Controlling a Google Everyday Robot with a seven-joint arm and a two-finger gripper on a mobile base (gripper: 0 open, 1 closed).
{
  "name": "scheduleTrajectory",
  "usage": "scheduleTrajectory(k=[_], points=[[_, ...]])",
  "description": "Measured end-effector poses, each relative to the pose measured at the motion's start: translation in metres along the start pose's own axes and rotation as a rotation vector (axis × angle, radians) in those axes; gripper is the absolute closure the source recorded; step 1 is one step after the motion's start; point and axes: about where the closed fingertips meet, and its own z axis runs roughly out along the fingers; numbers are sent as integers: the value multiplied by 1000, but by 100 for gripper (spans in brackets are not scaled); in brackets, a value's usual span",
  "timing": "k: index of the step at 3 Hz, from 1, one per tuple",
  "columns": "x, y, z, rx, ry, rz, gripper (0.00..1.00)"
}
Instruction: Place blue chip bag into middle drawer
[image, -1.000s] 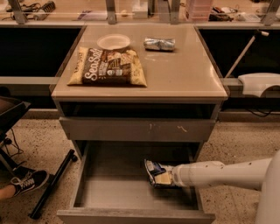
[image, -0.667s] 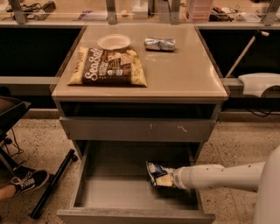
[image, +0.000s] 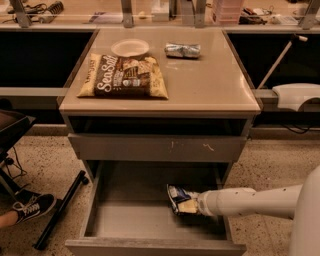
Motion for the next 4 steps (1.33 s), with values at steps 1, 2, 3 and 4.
scheduleTrajectory(k=[1, 2, 3, 4], points=[[0, 0, 0, 0, 0, 0, 34], [0, 0, 0, 0, 0, 0, 11], [0, 0, 0, 0, 0, 0, 0], [0, 0, 0, 0, 0, 0, 0]])
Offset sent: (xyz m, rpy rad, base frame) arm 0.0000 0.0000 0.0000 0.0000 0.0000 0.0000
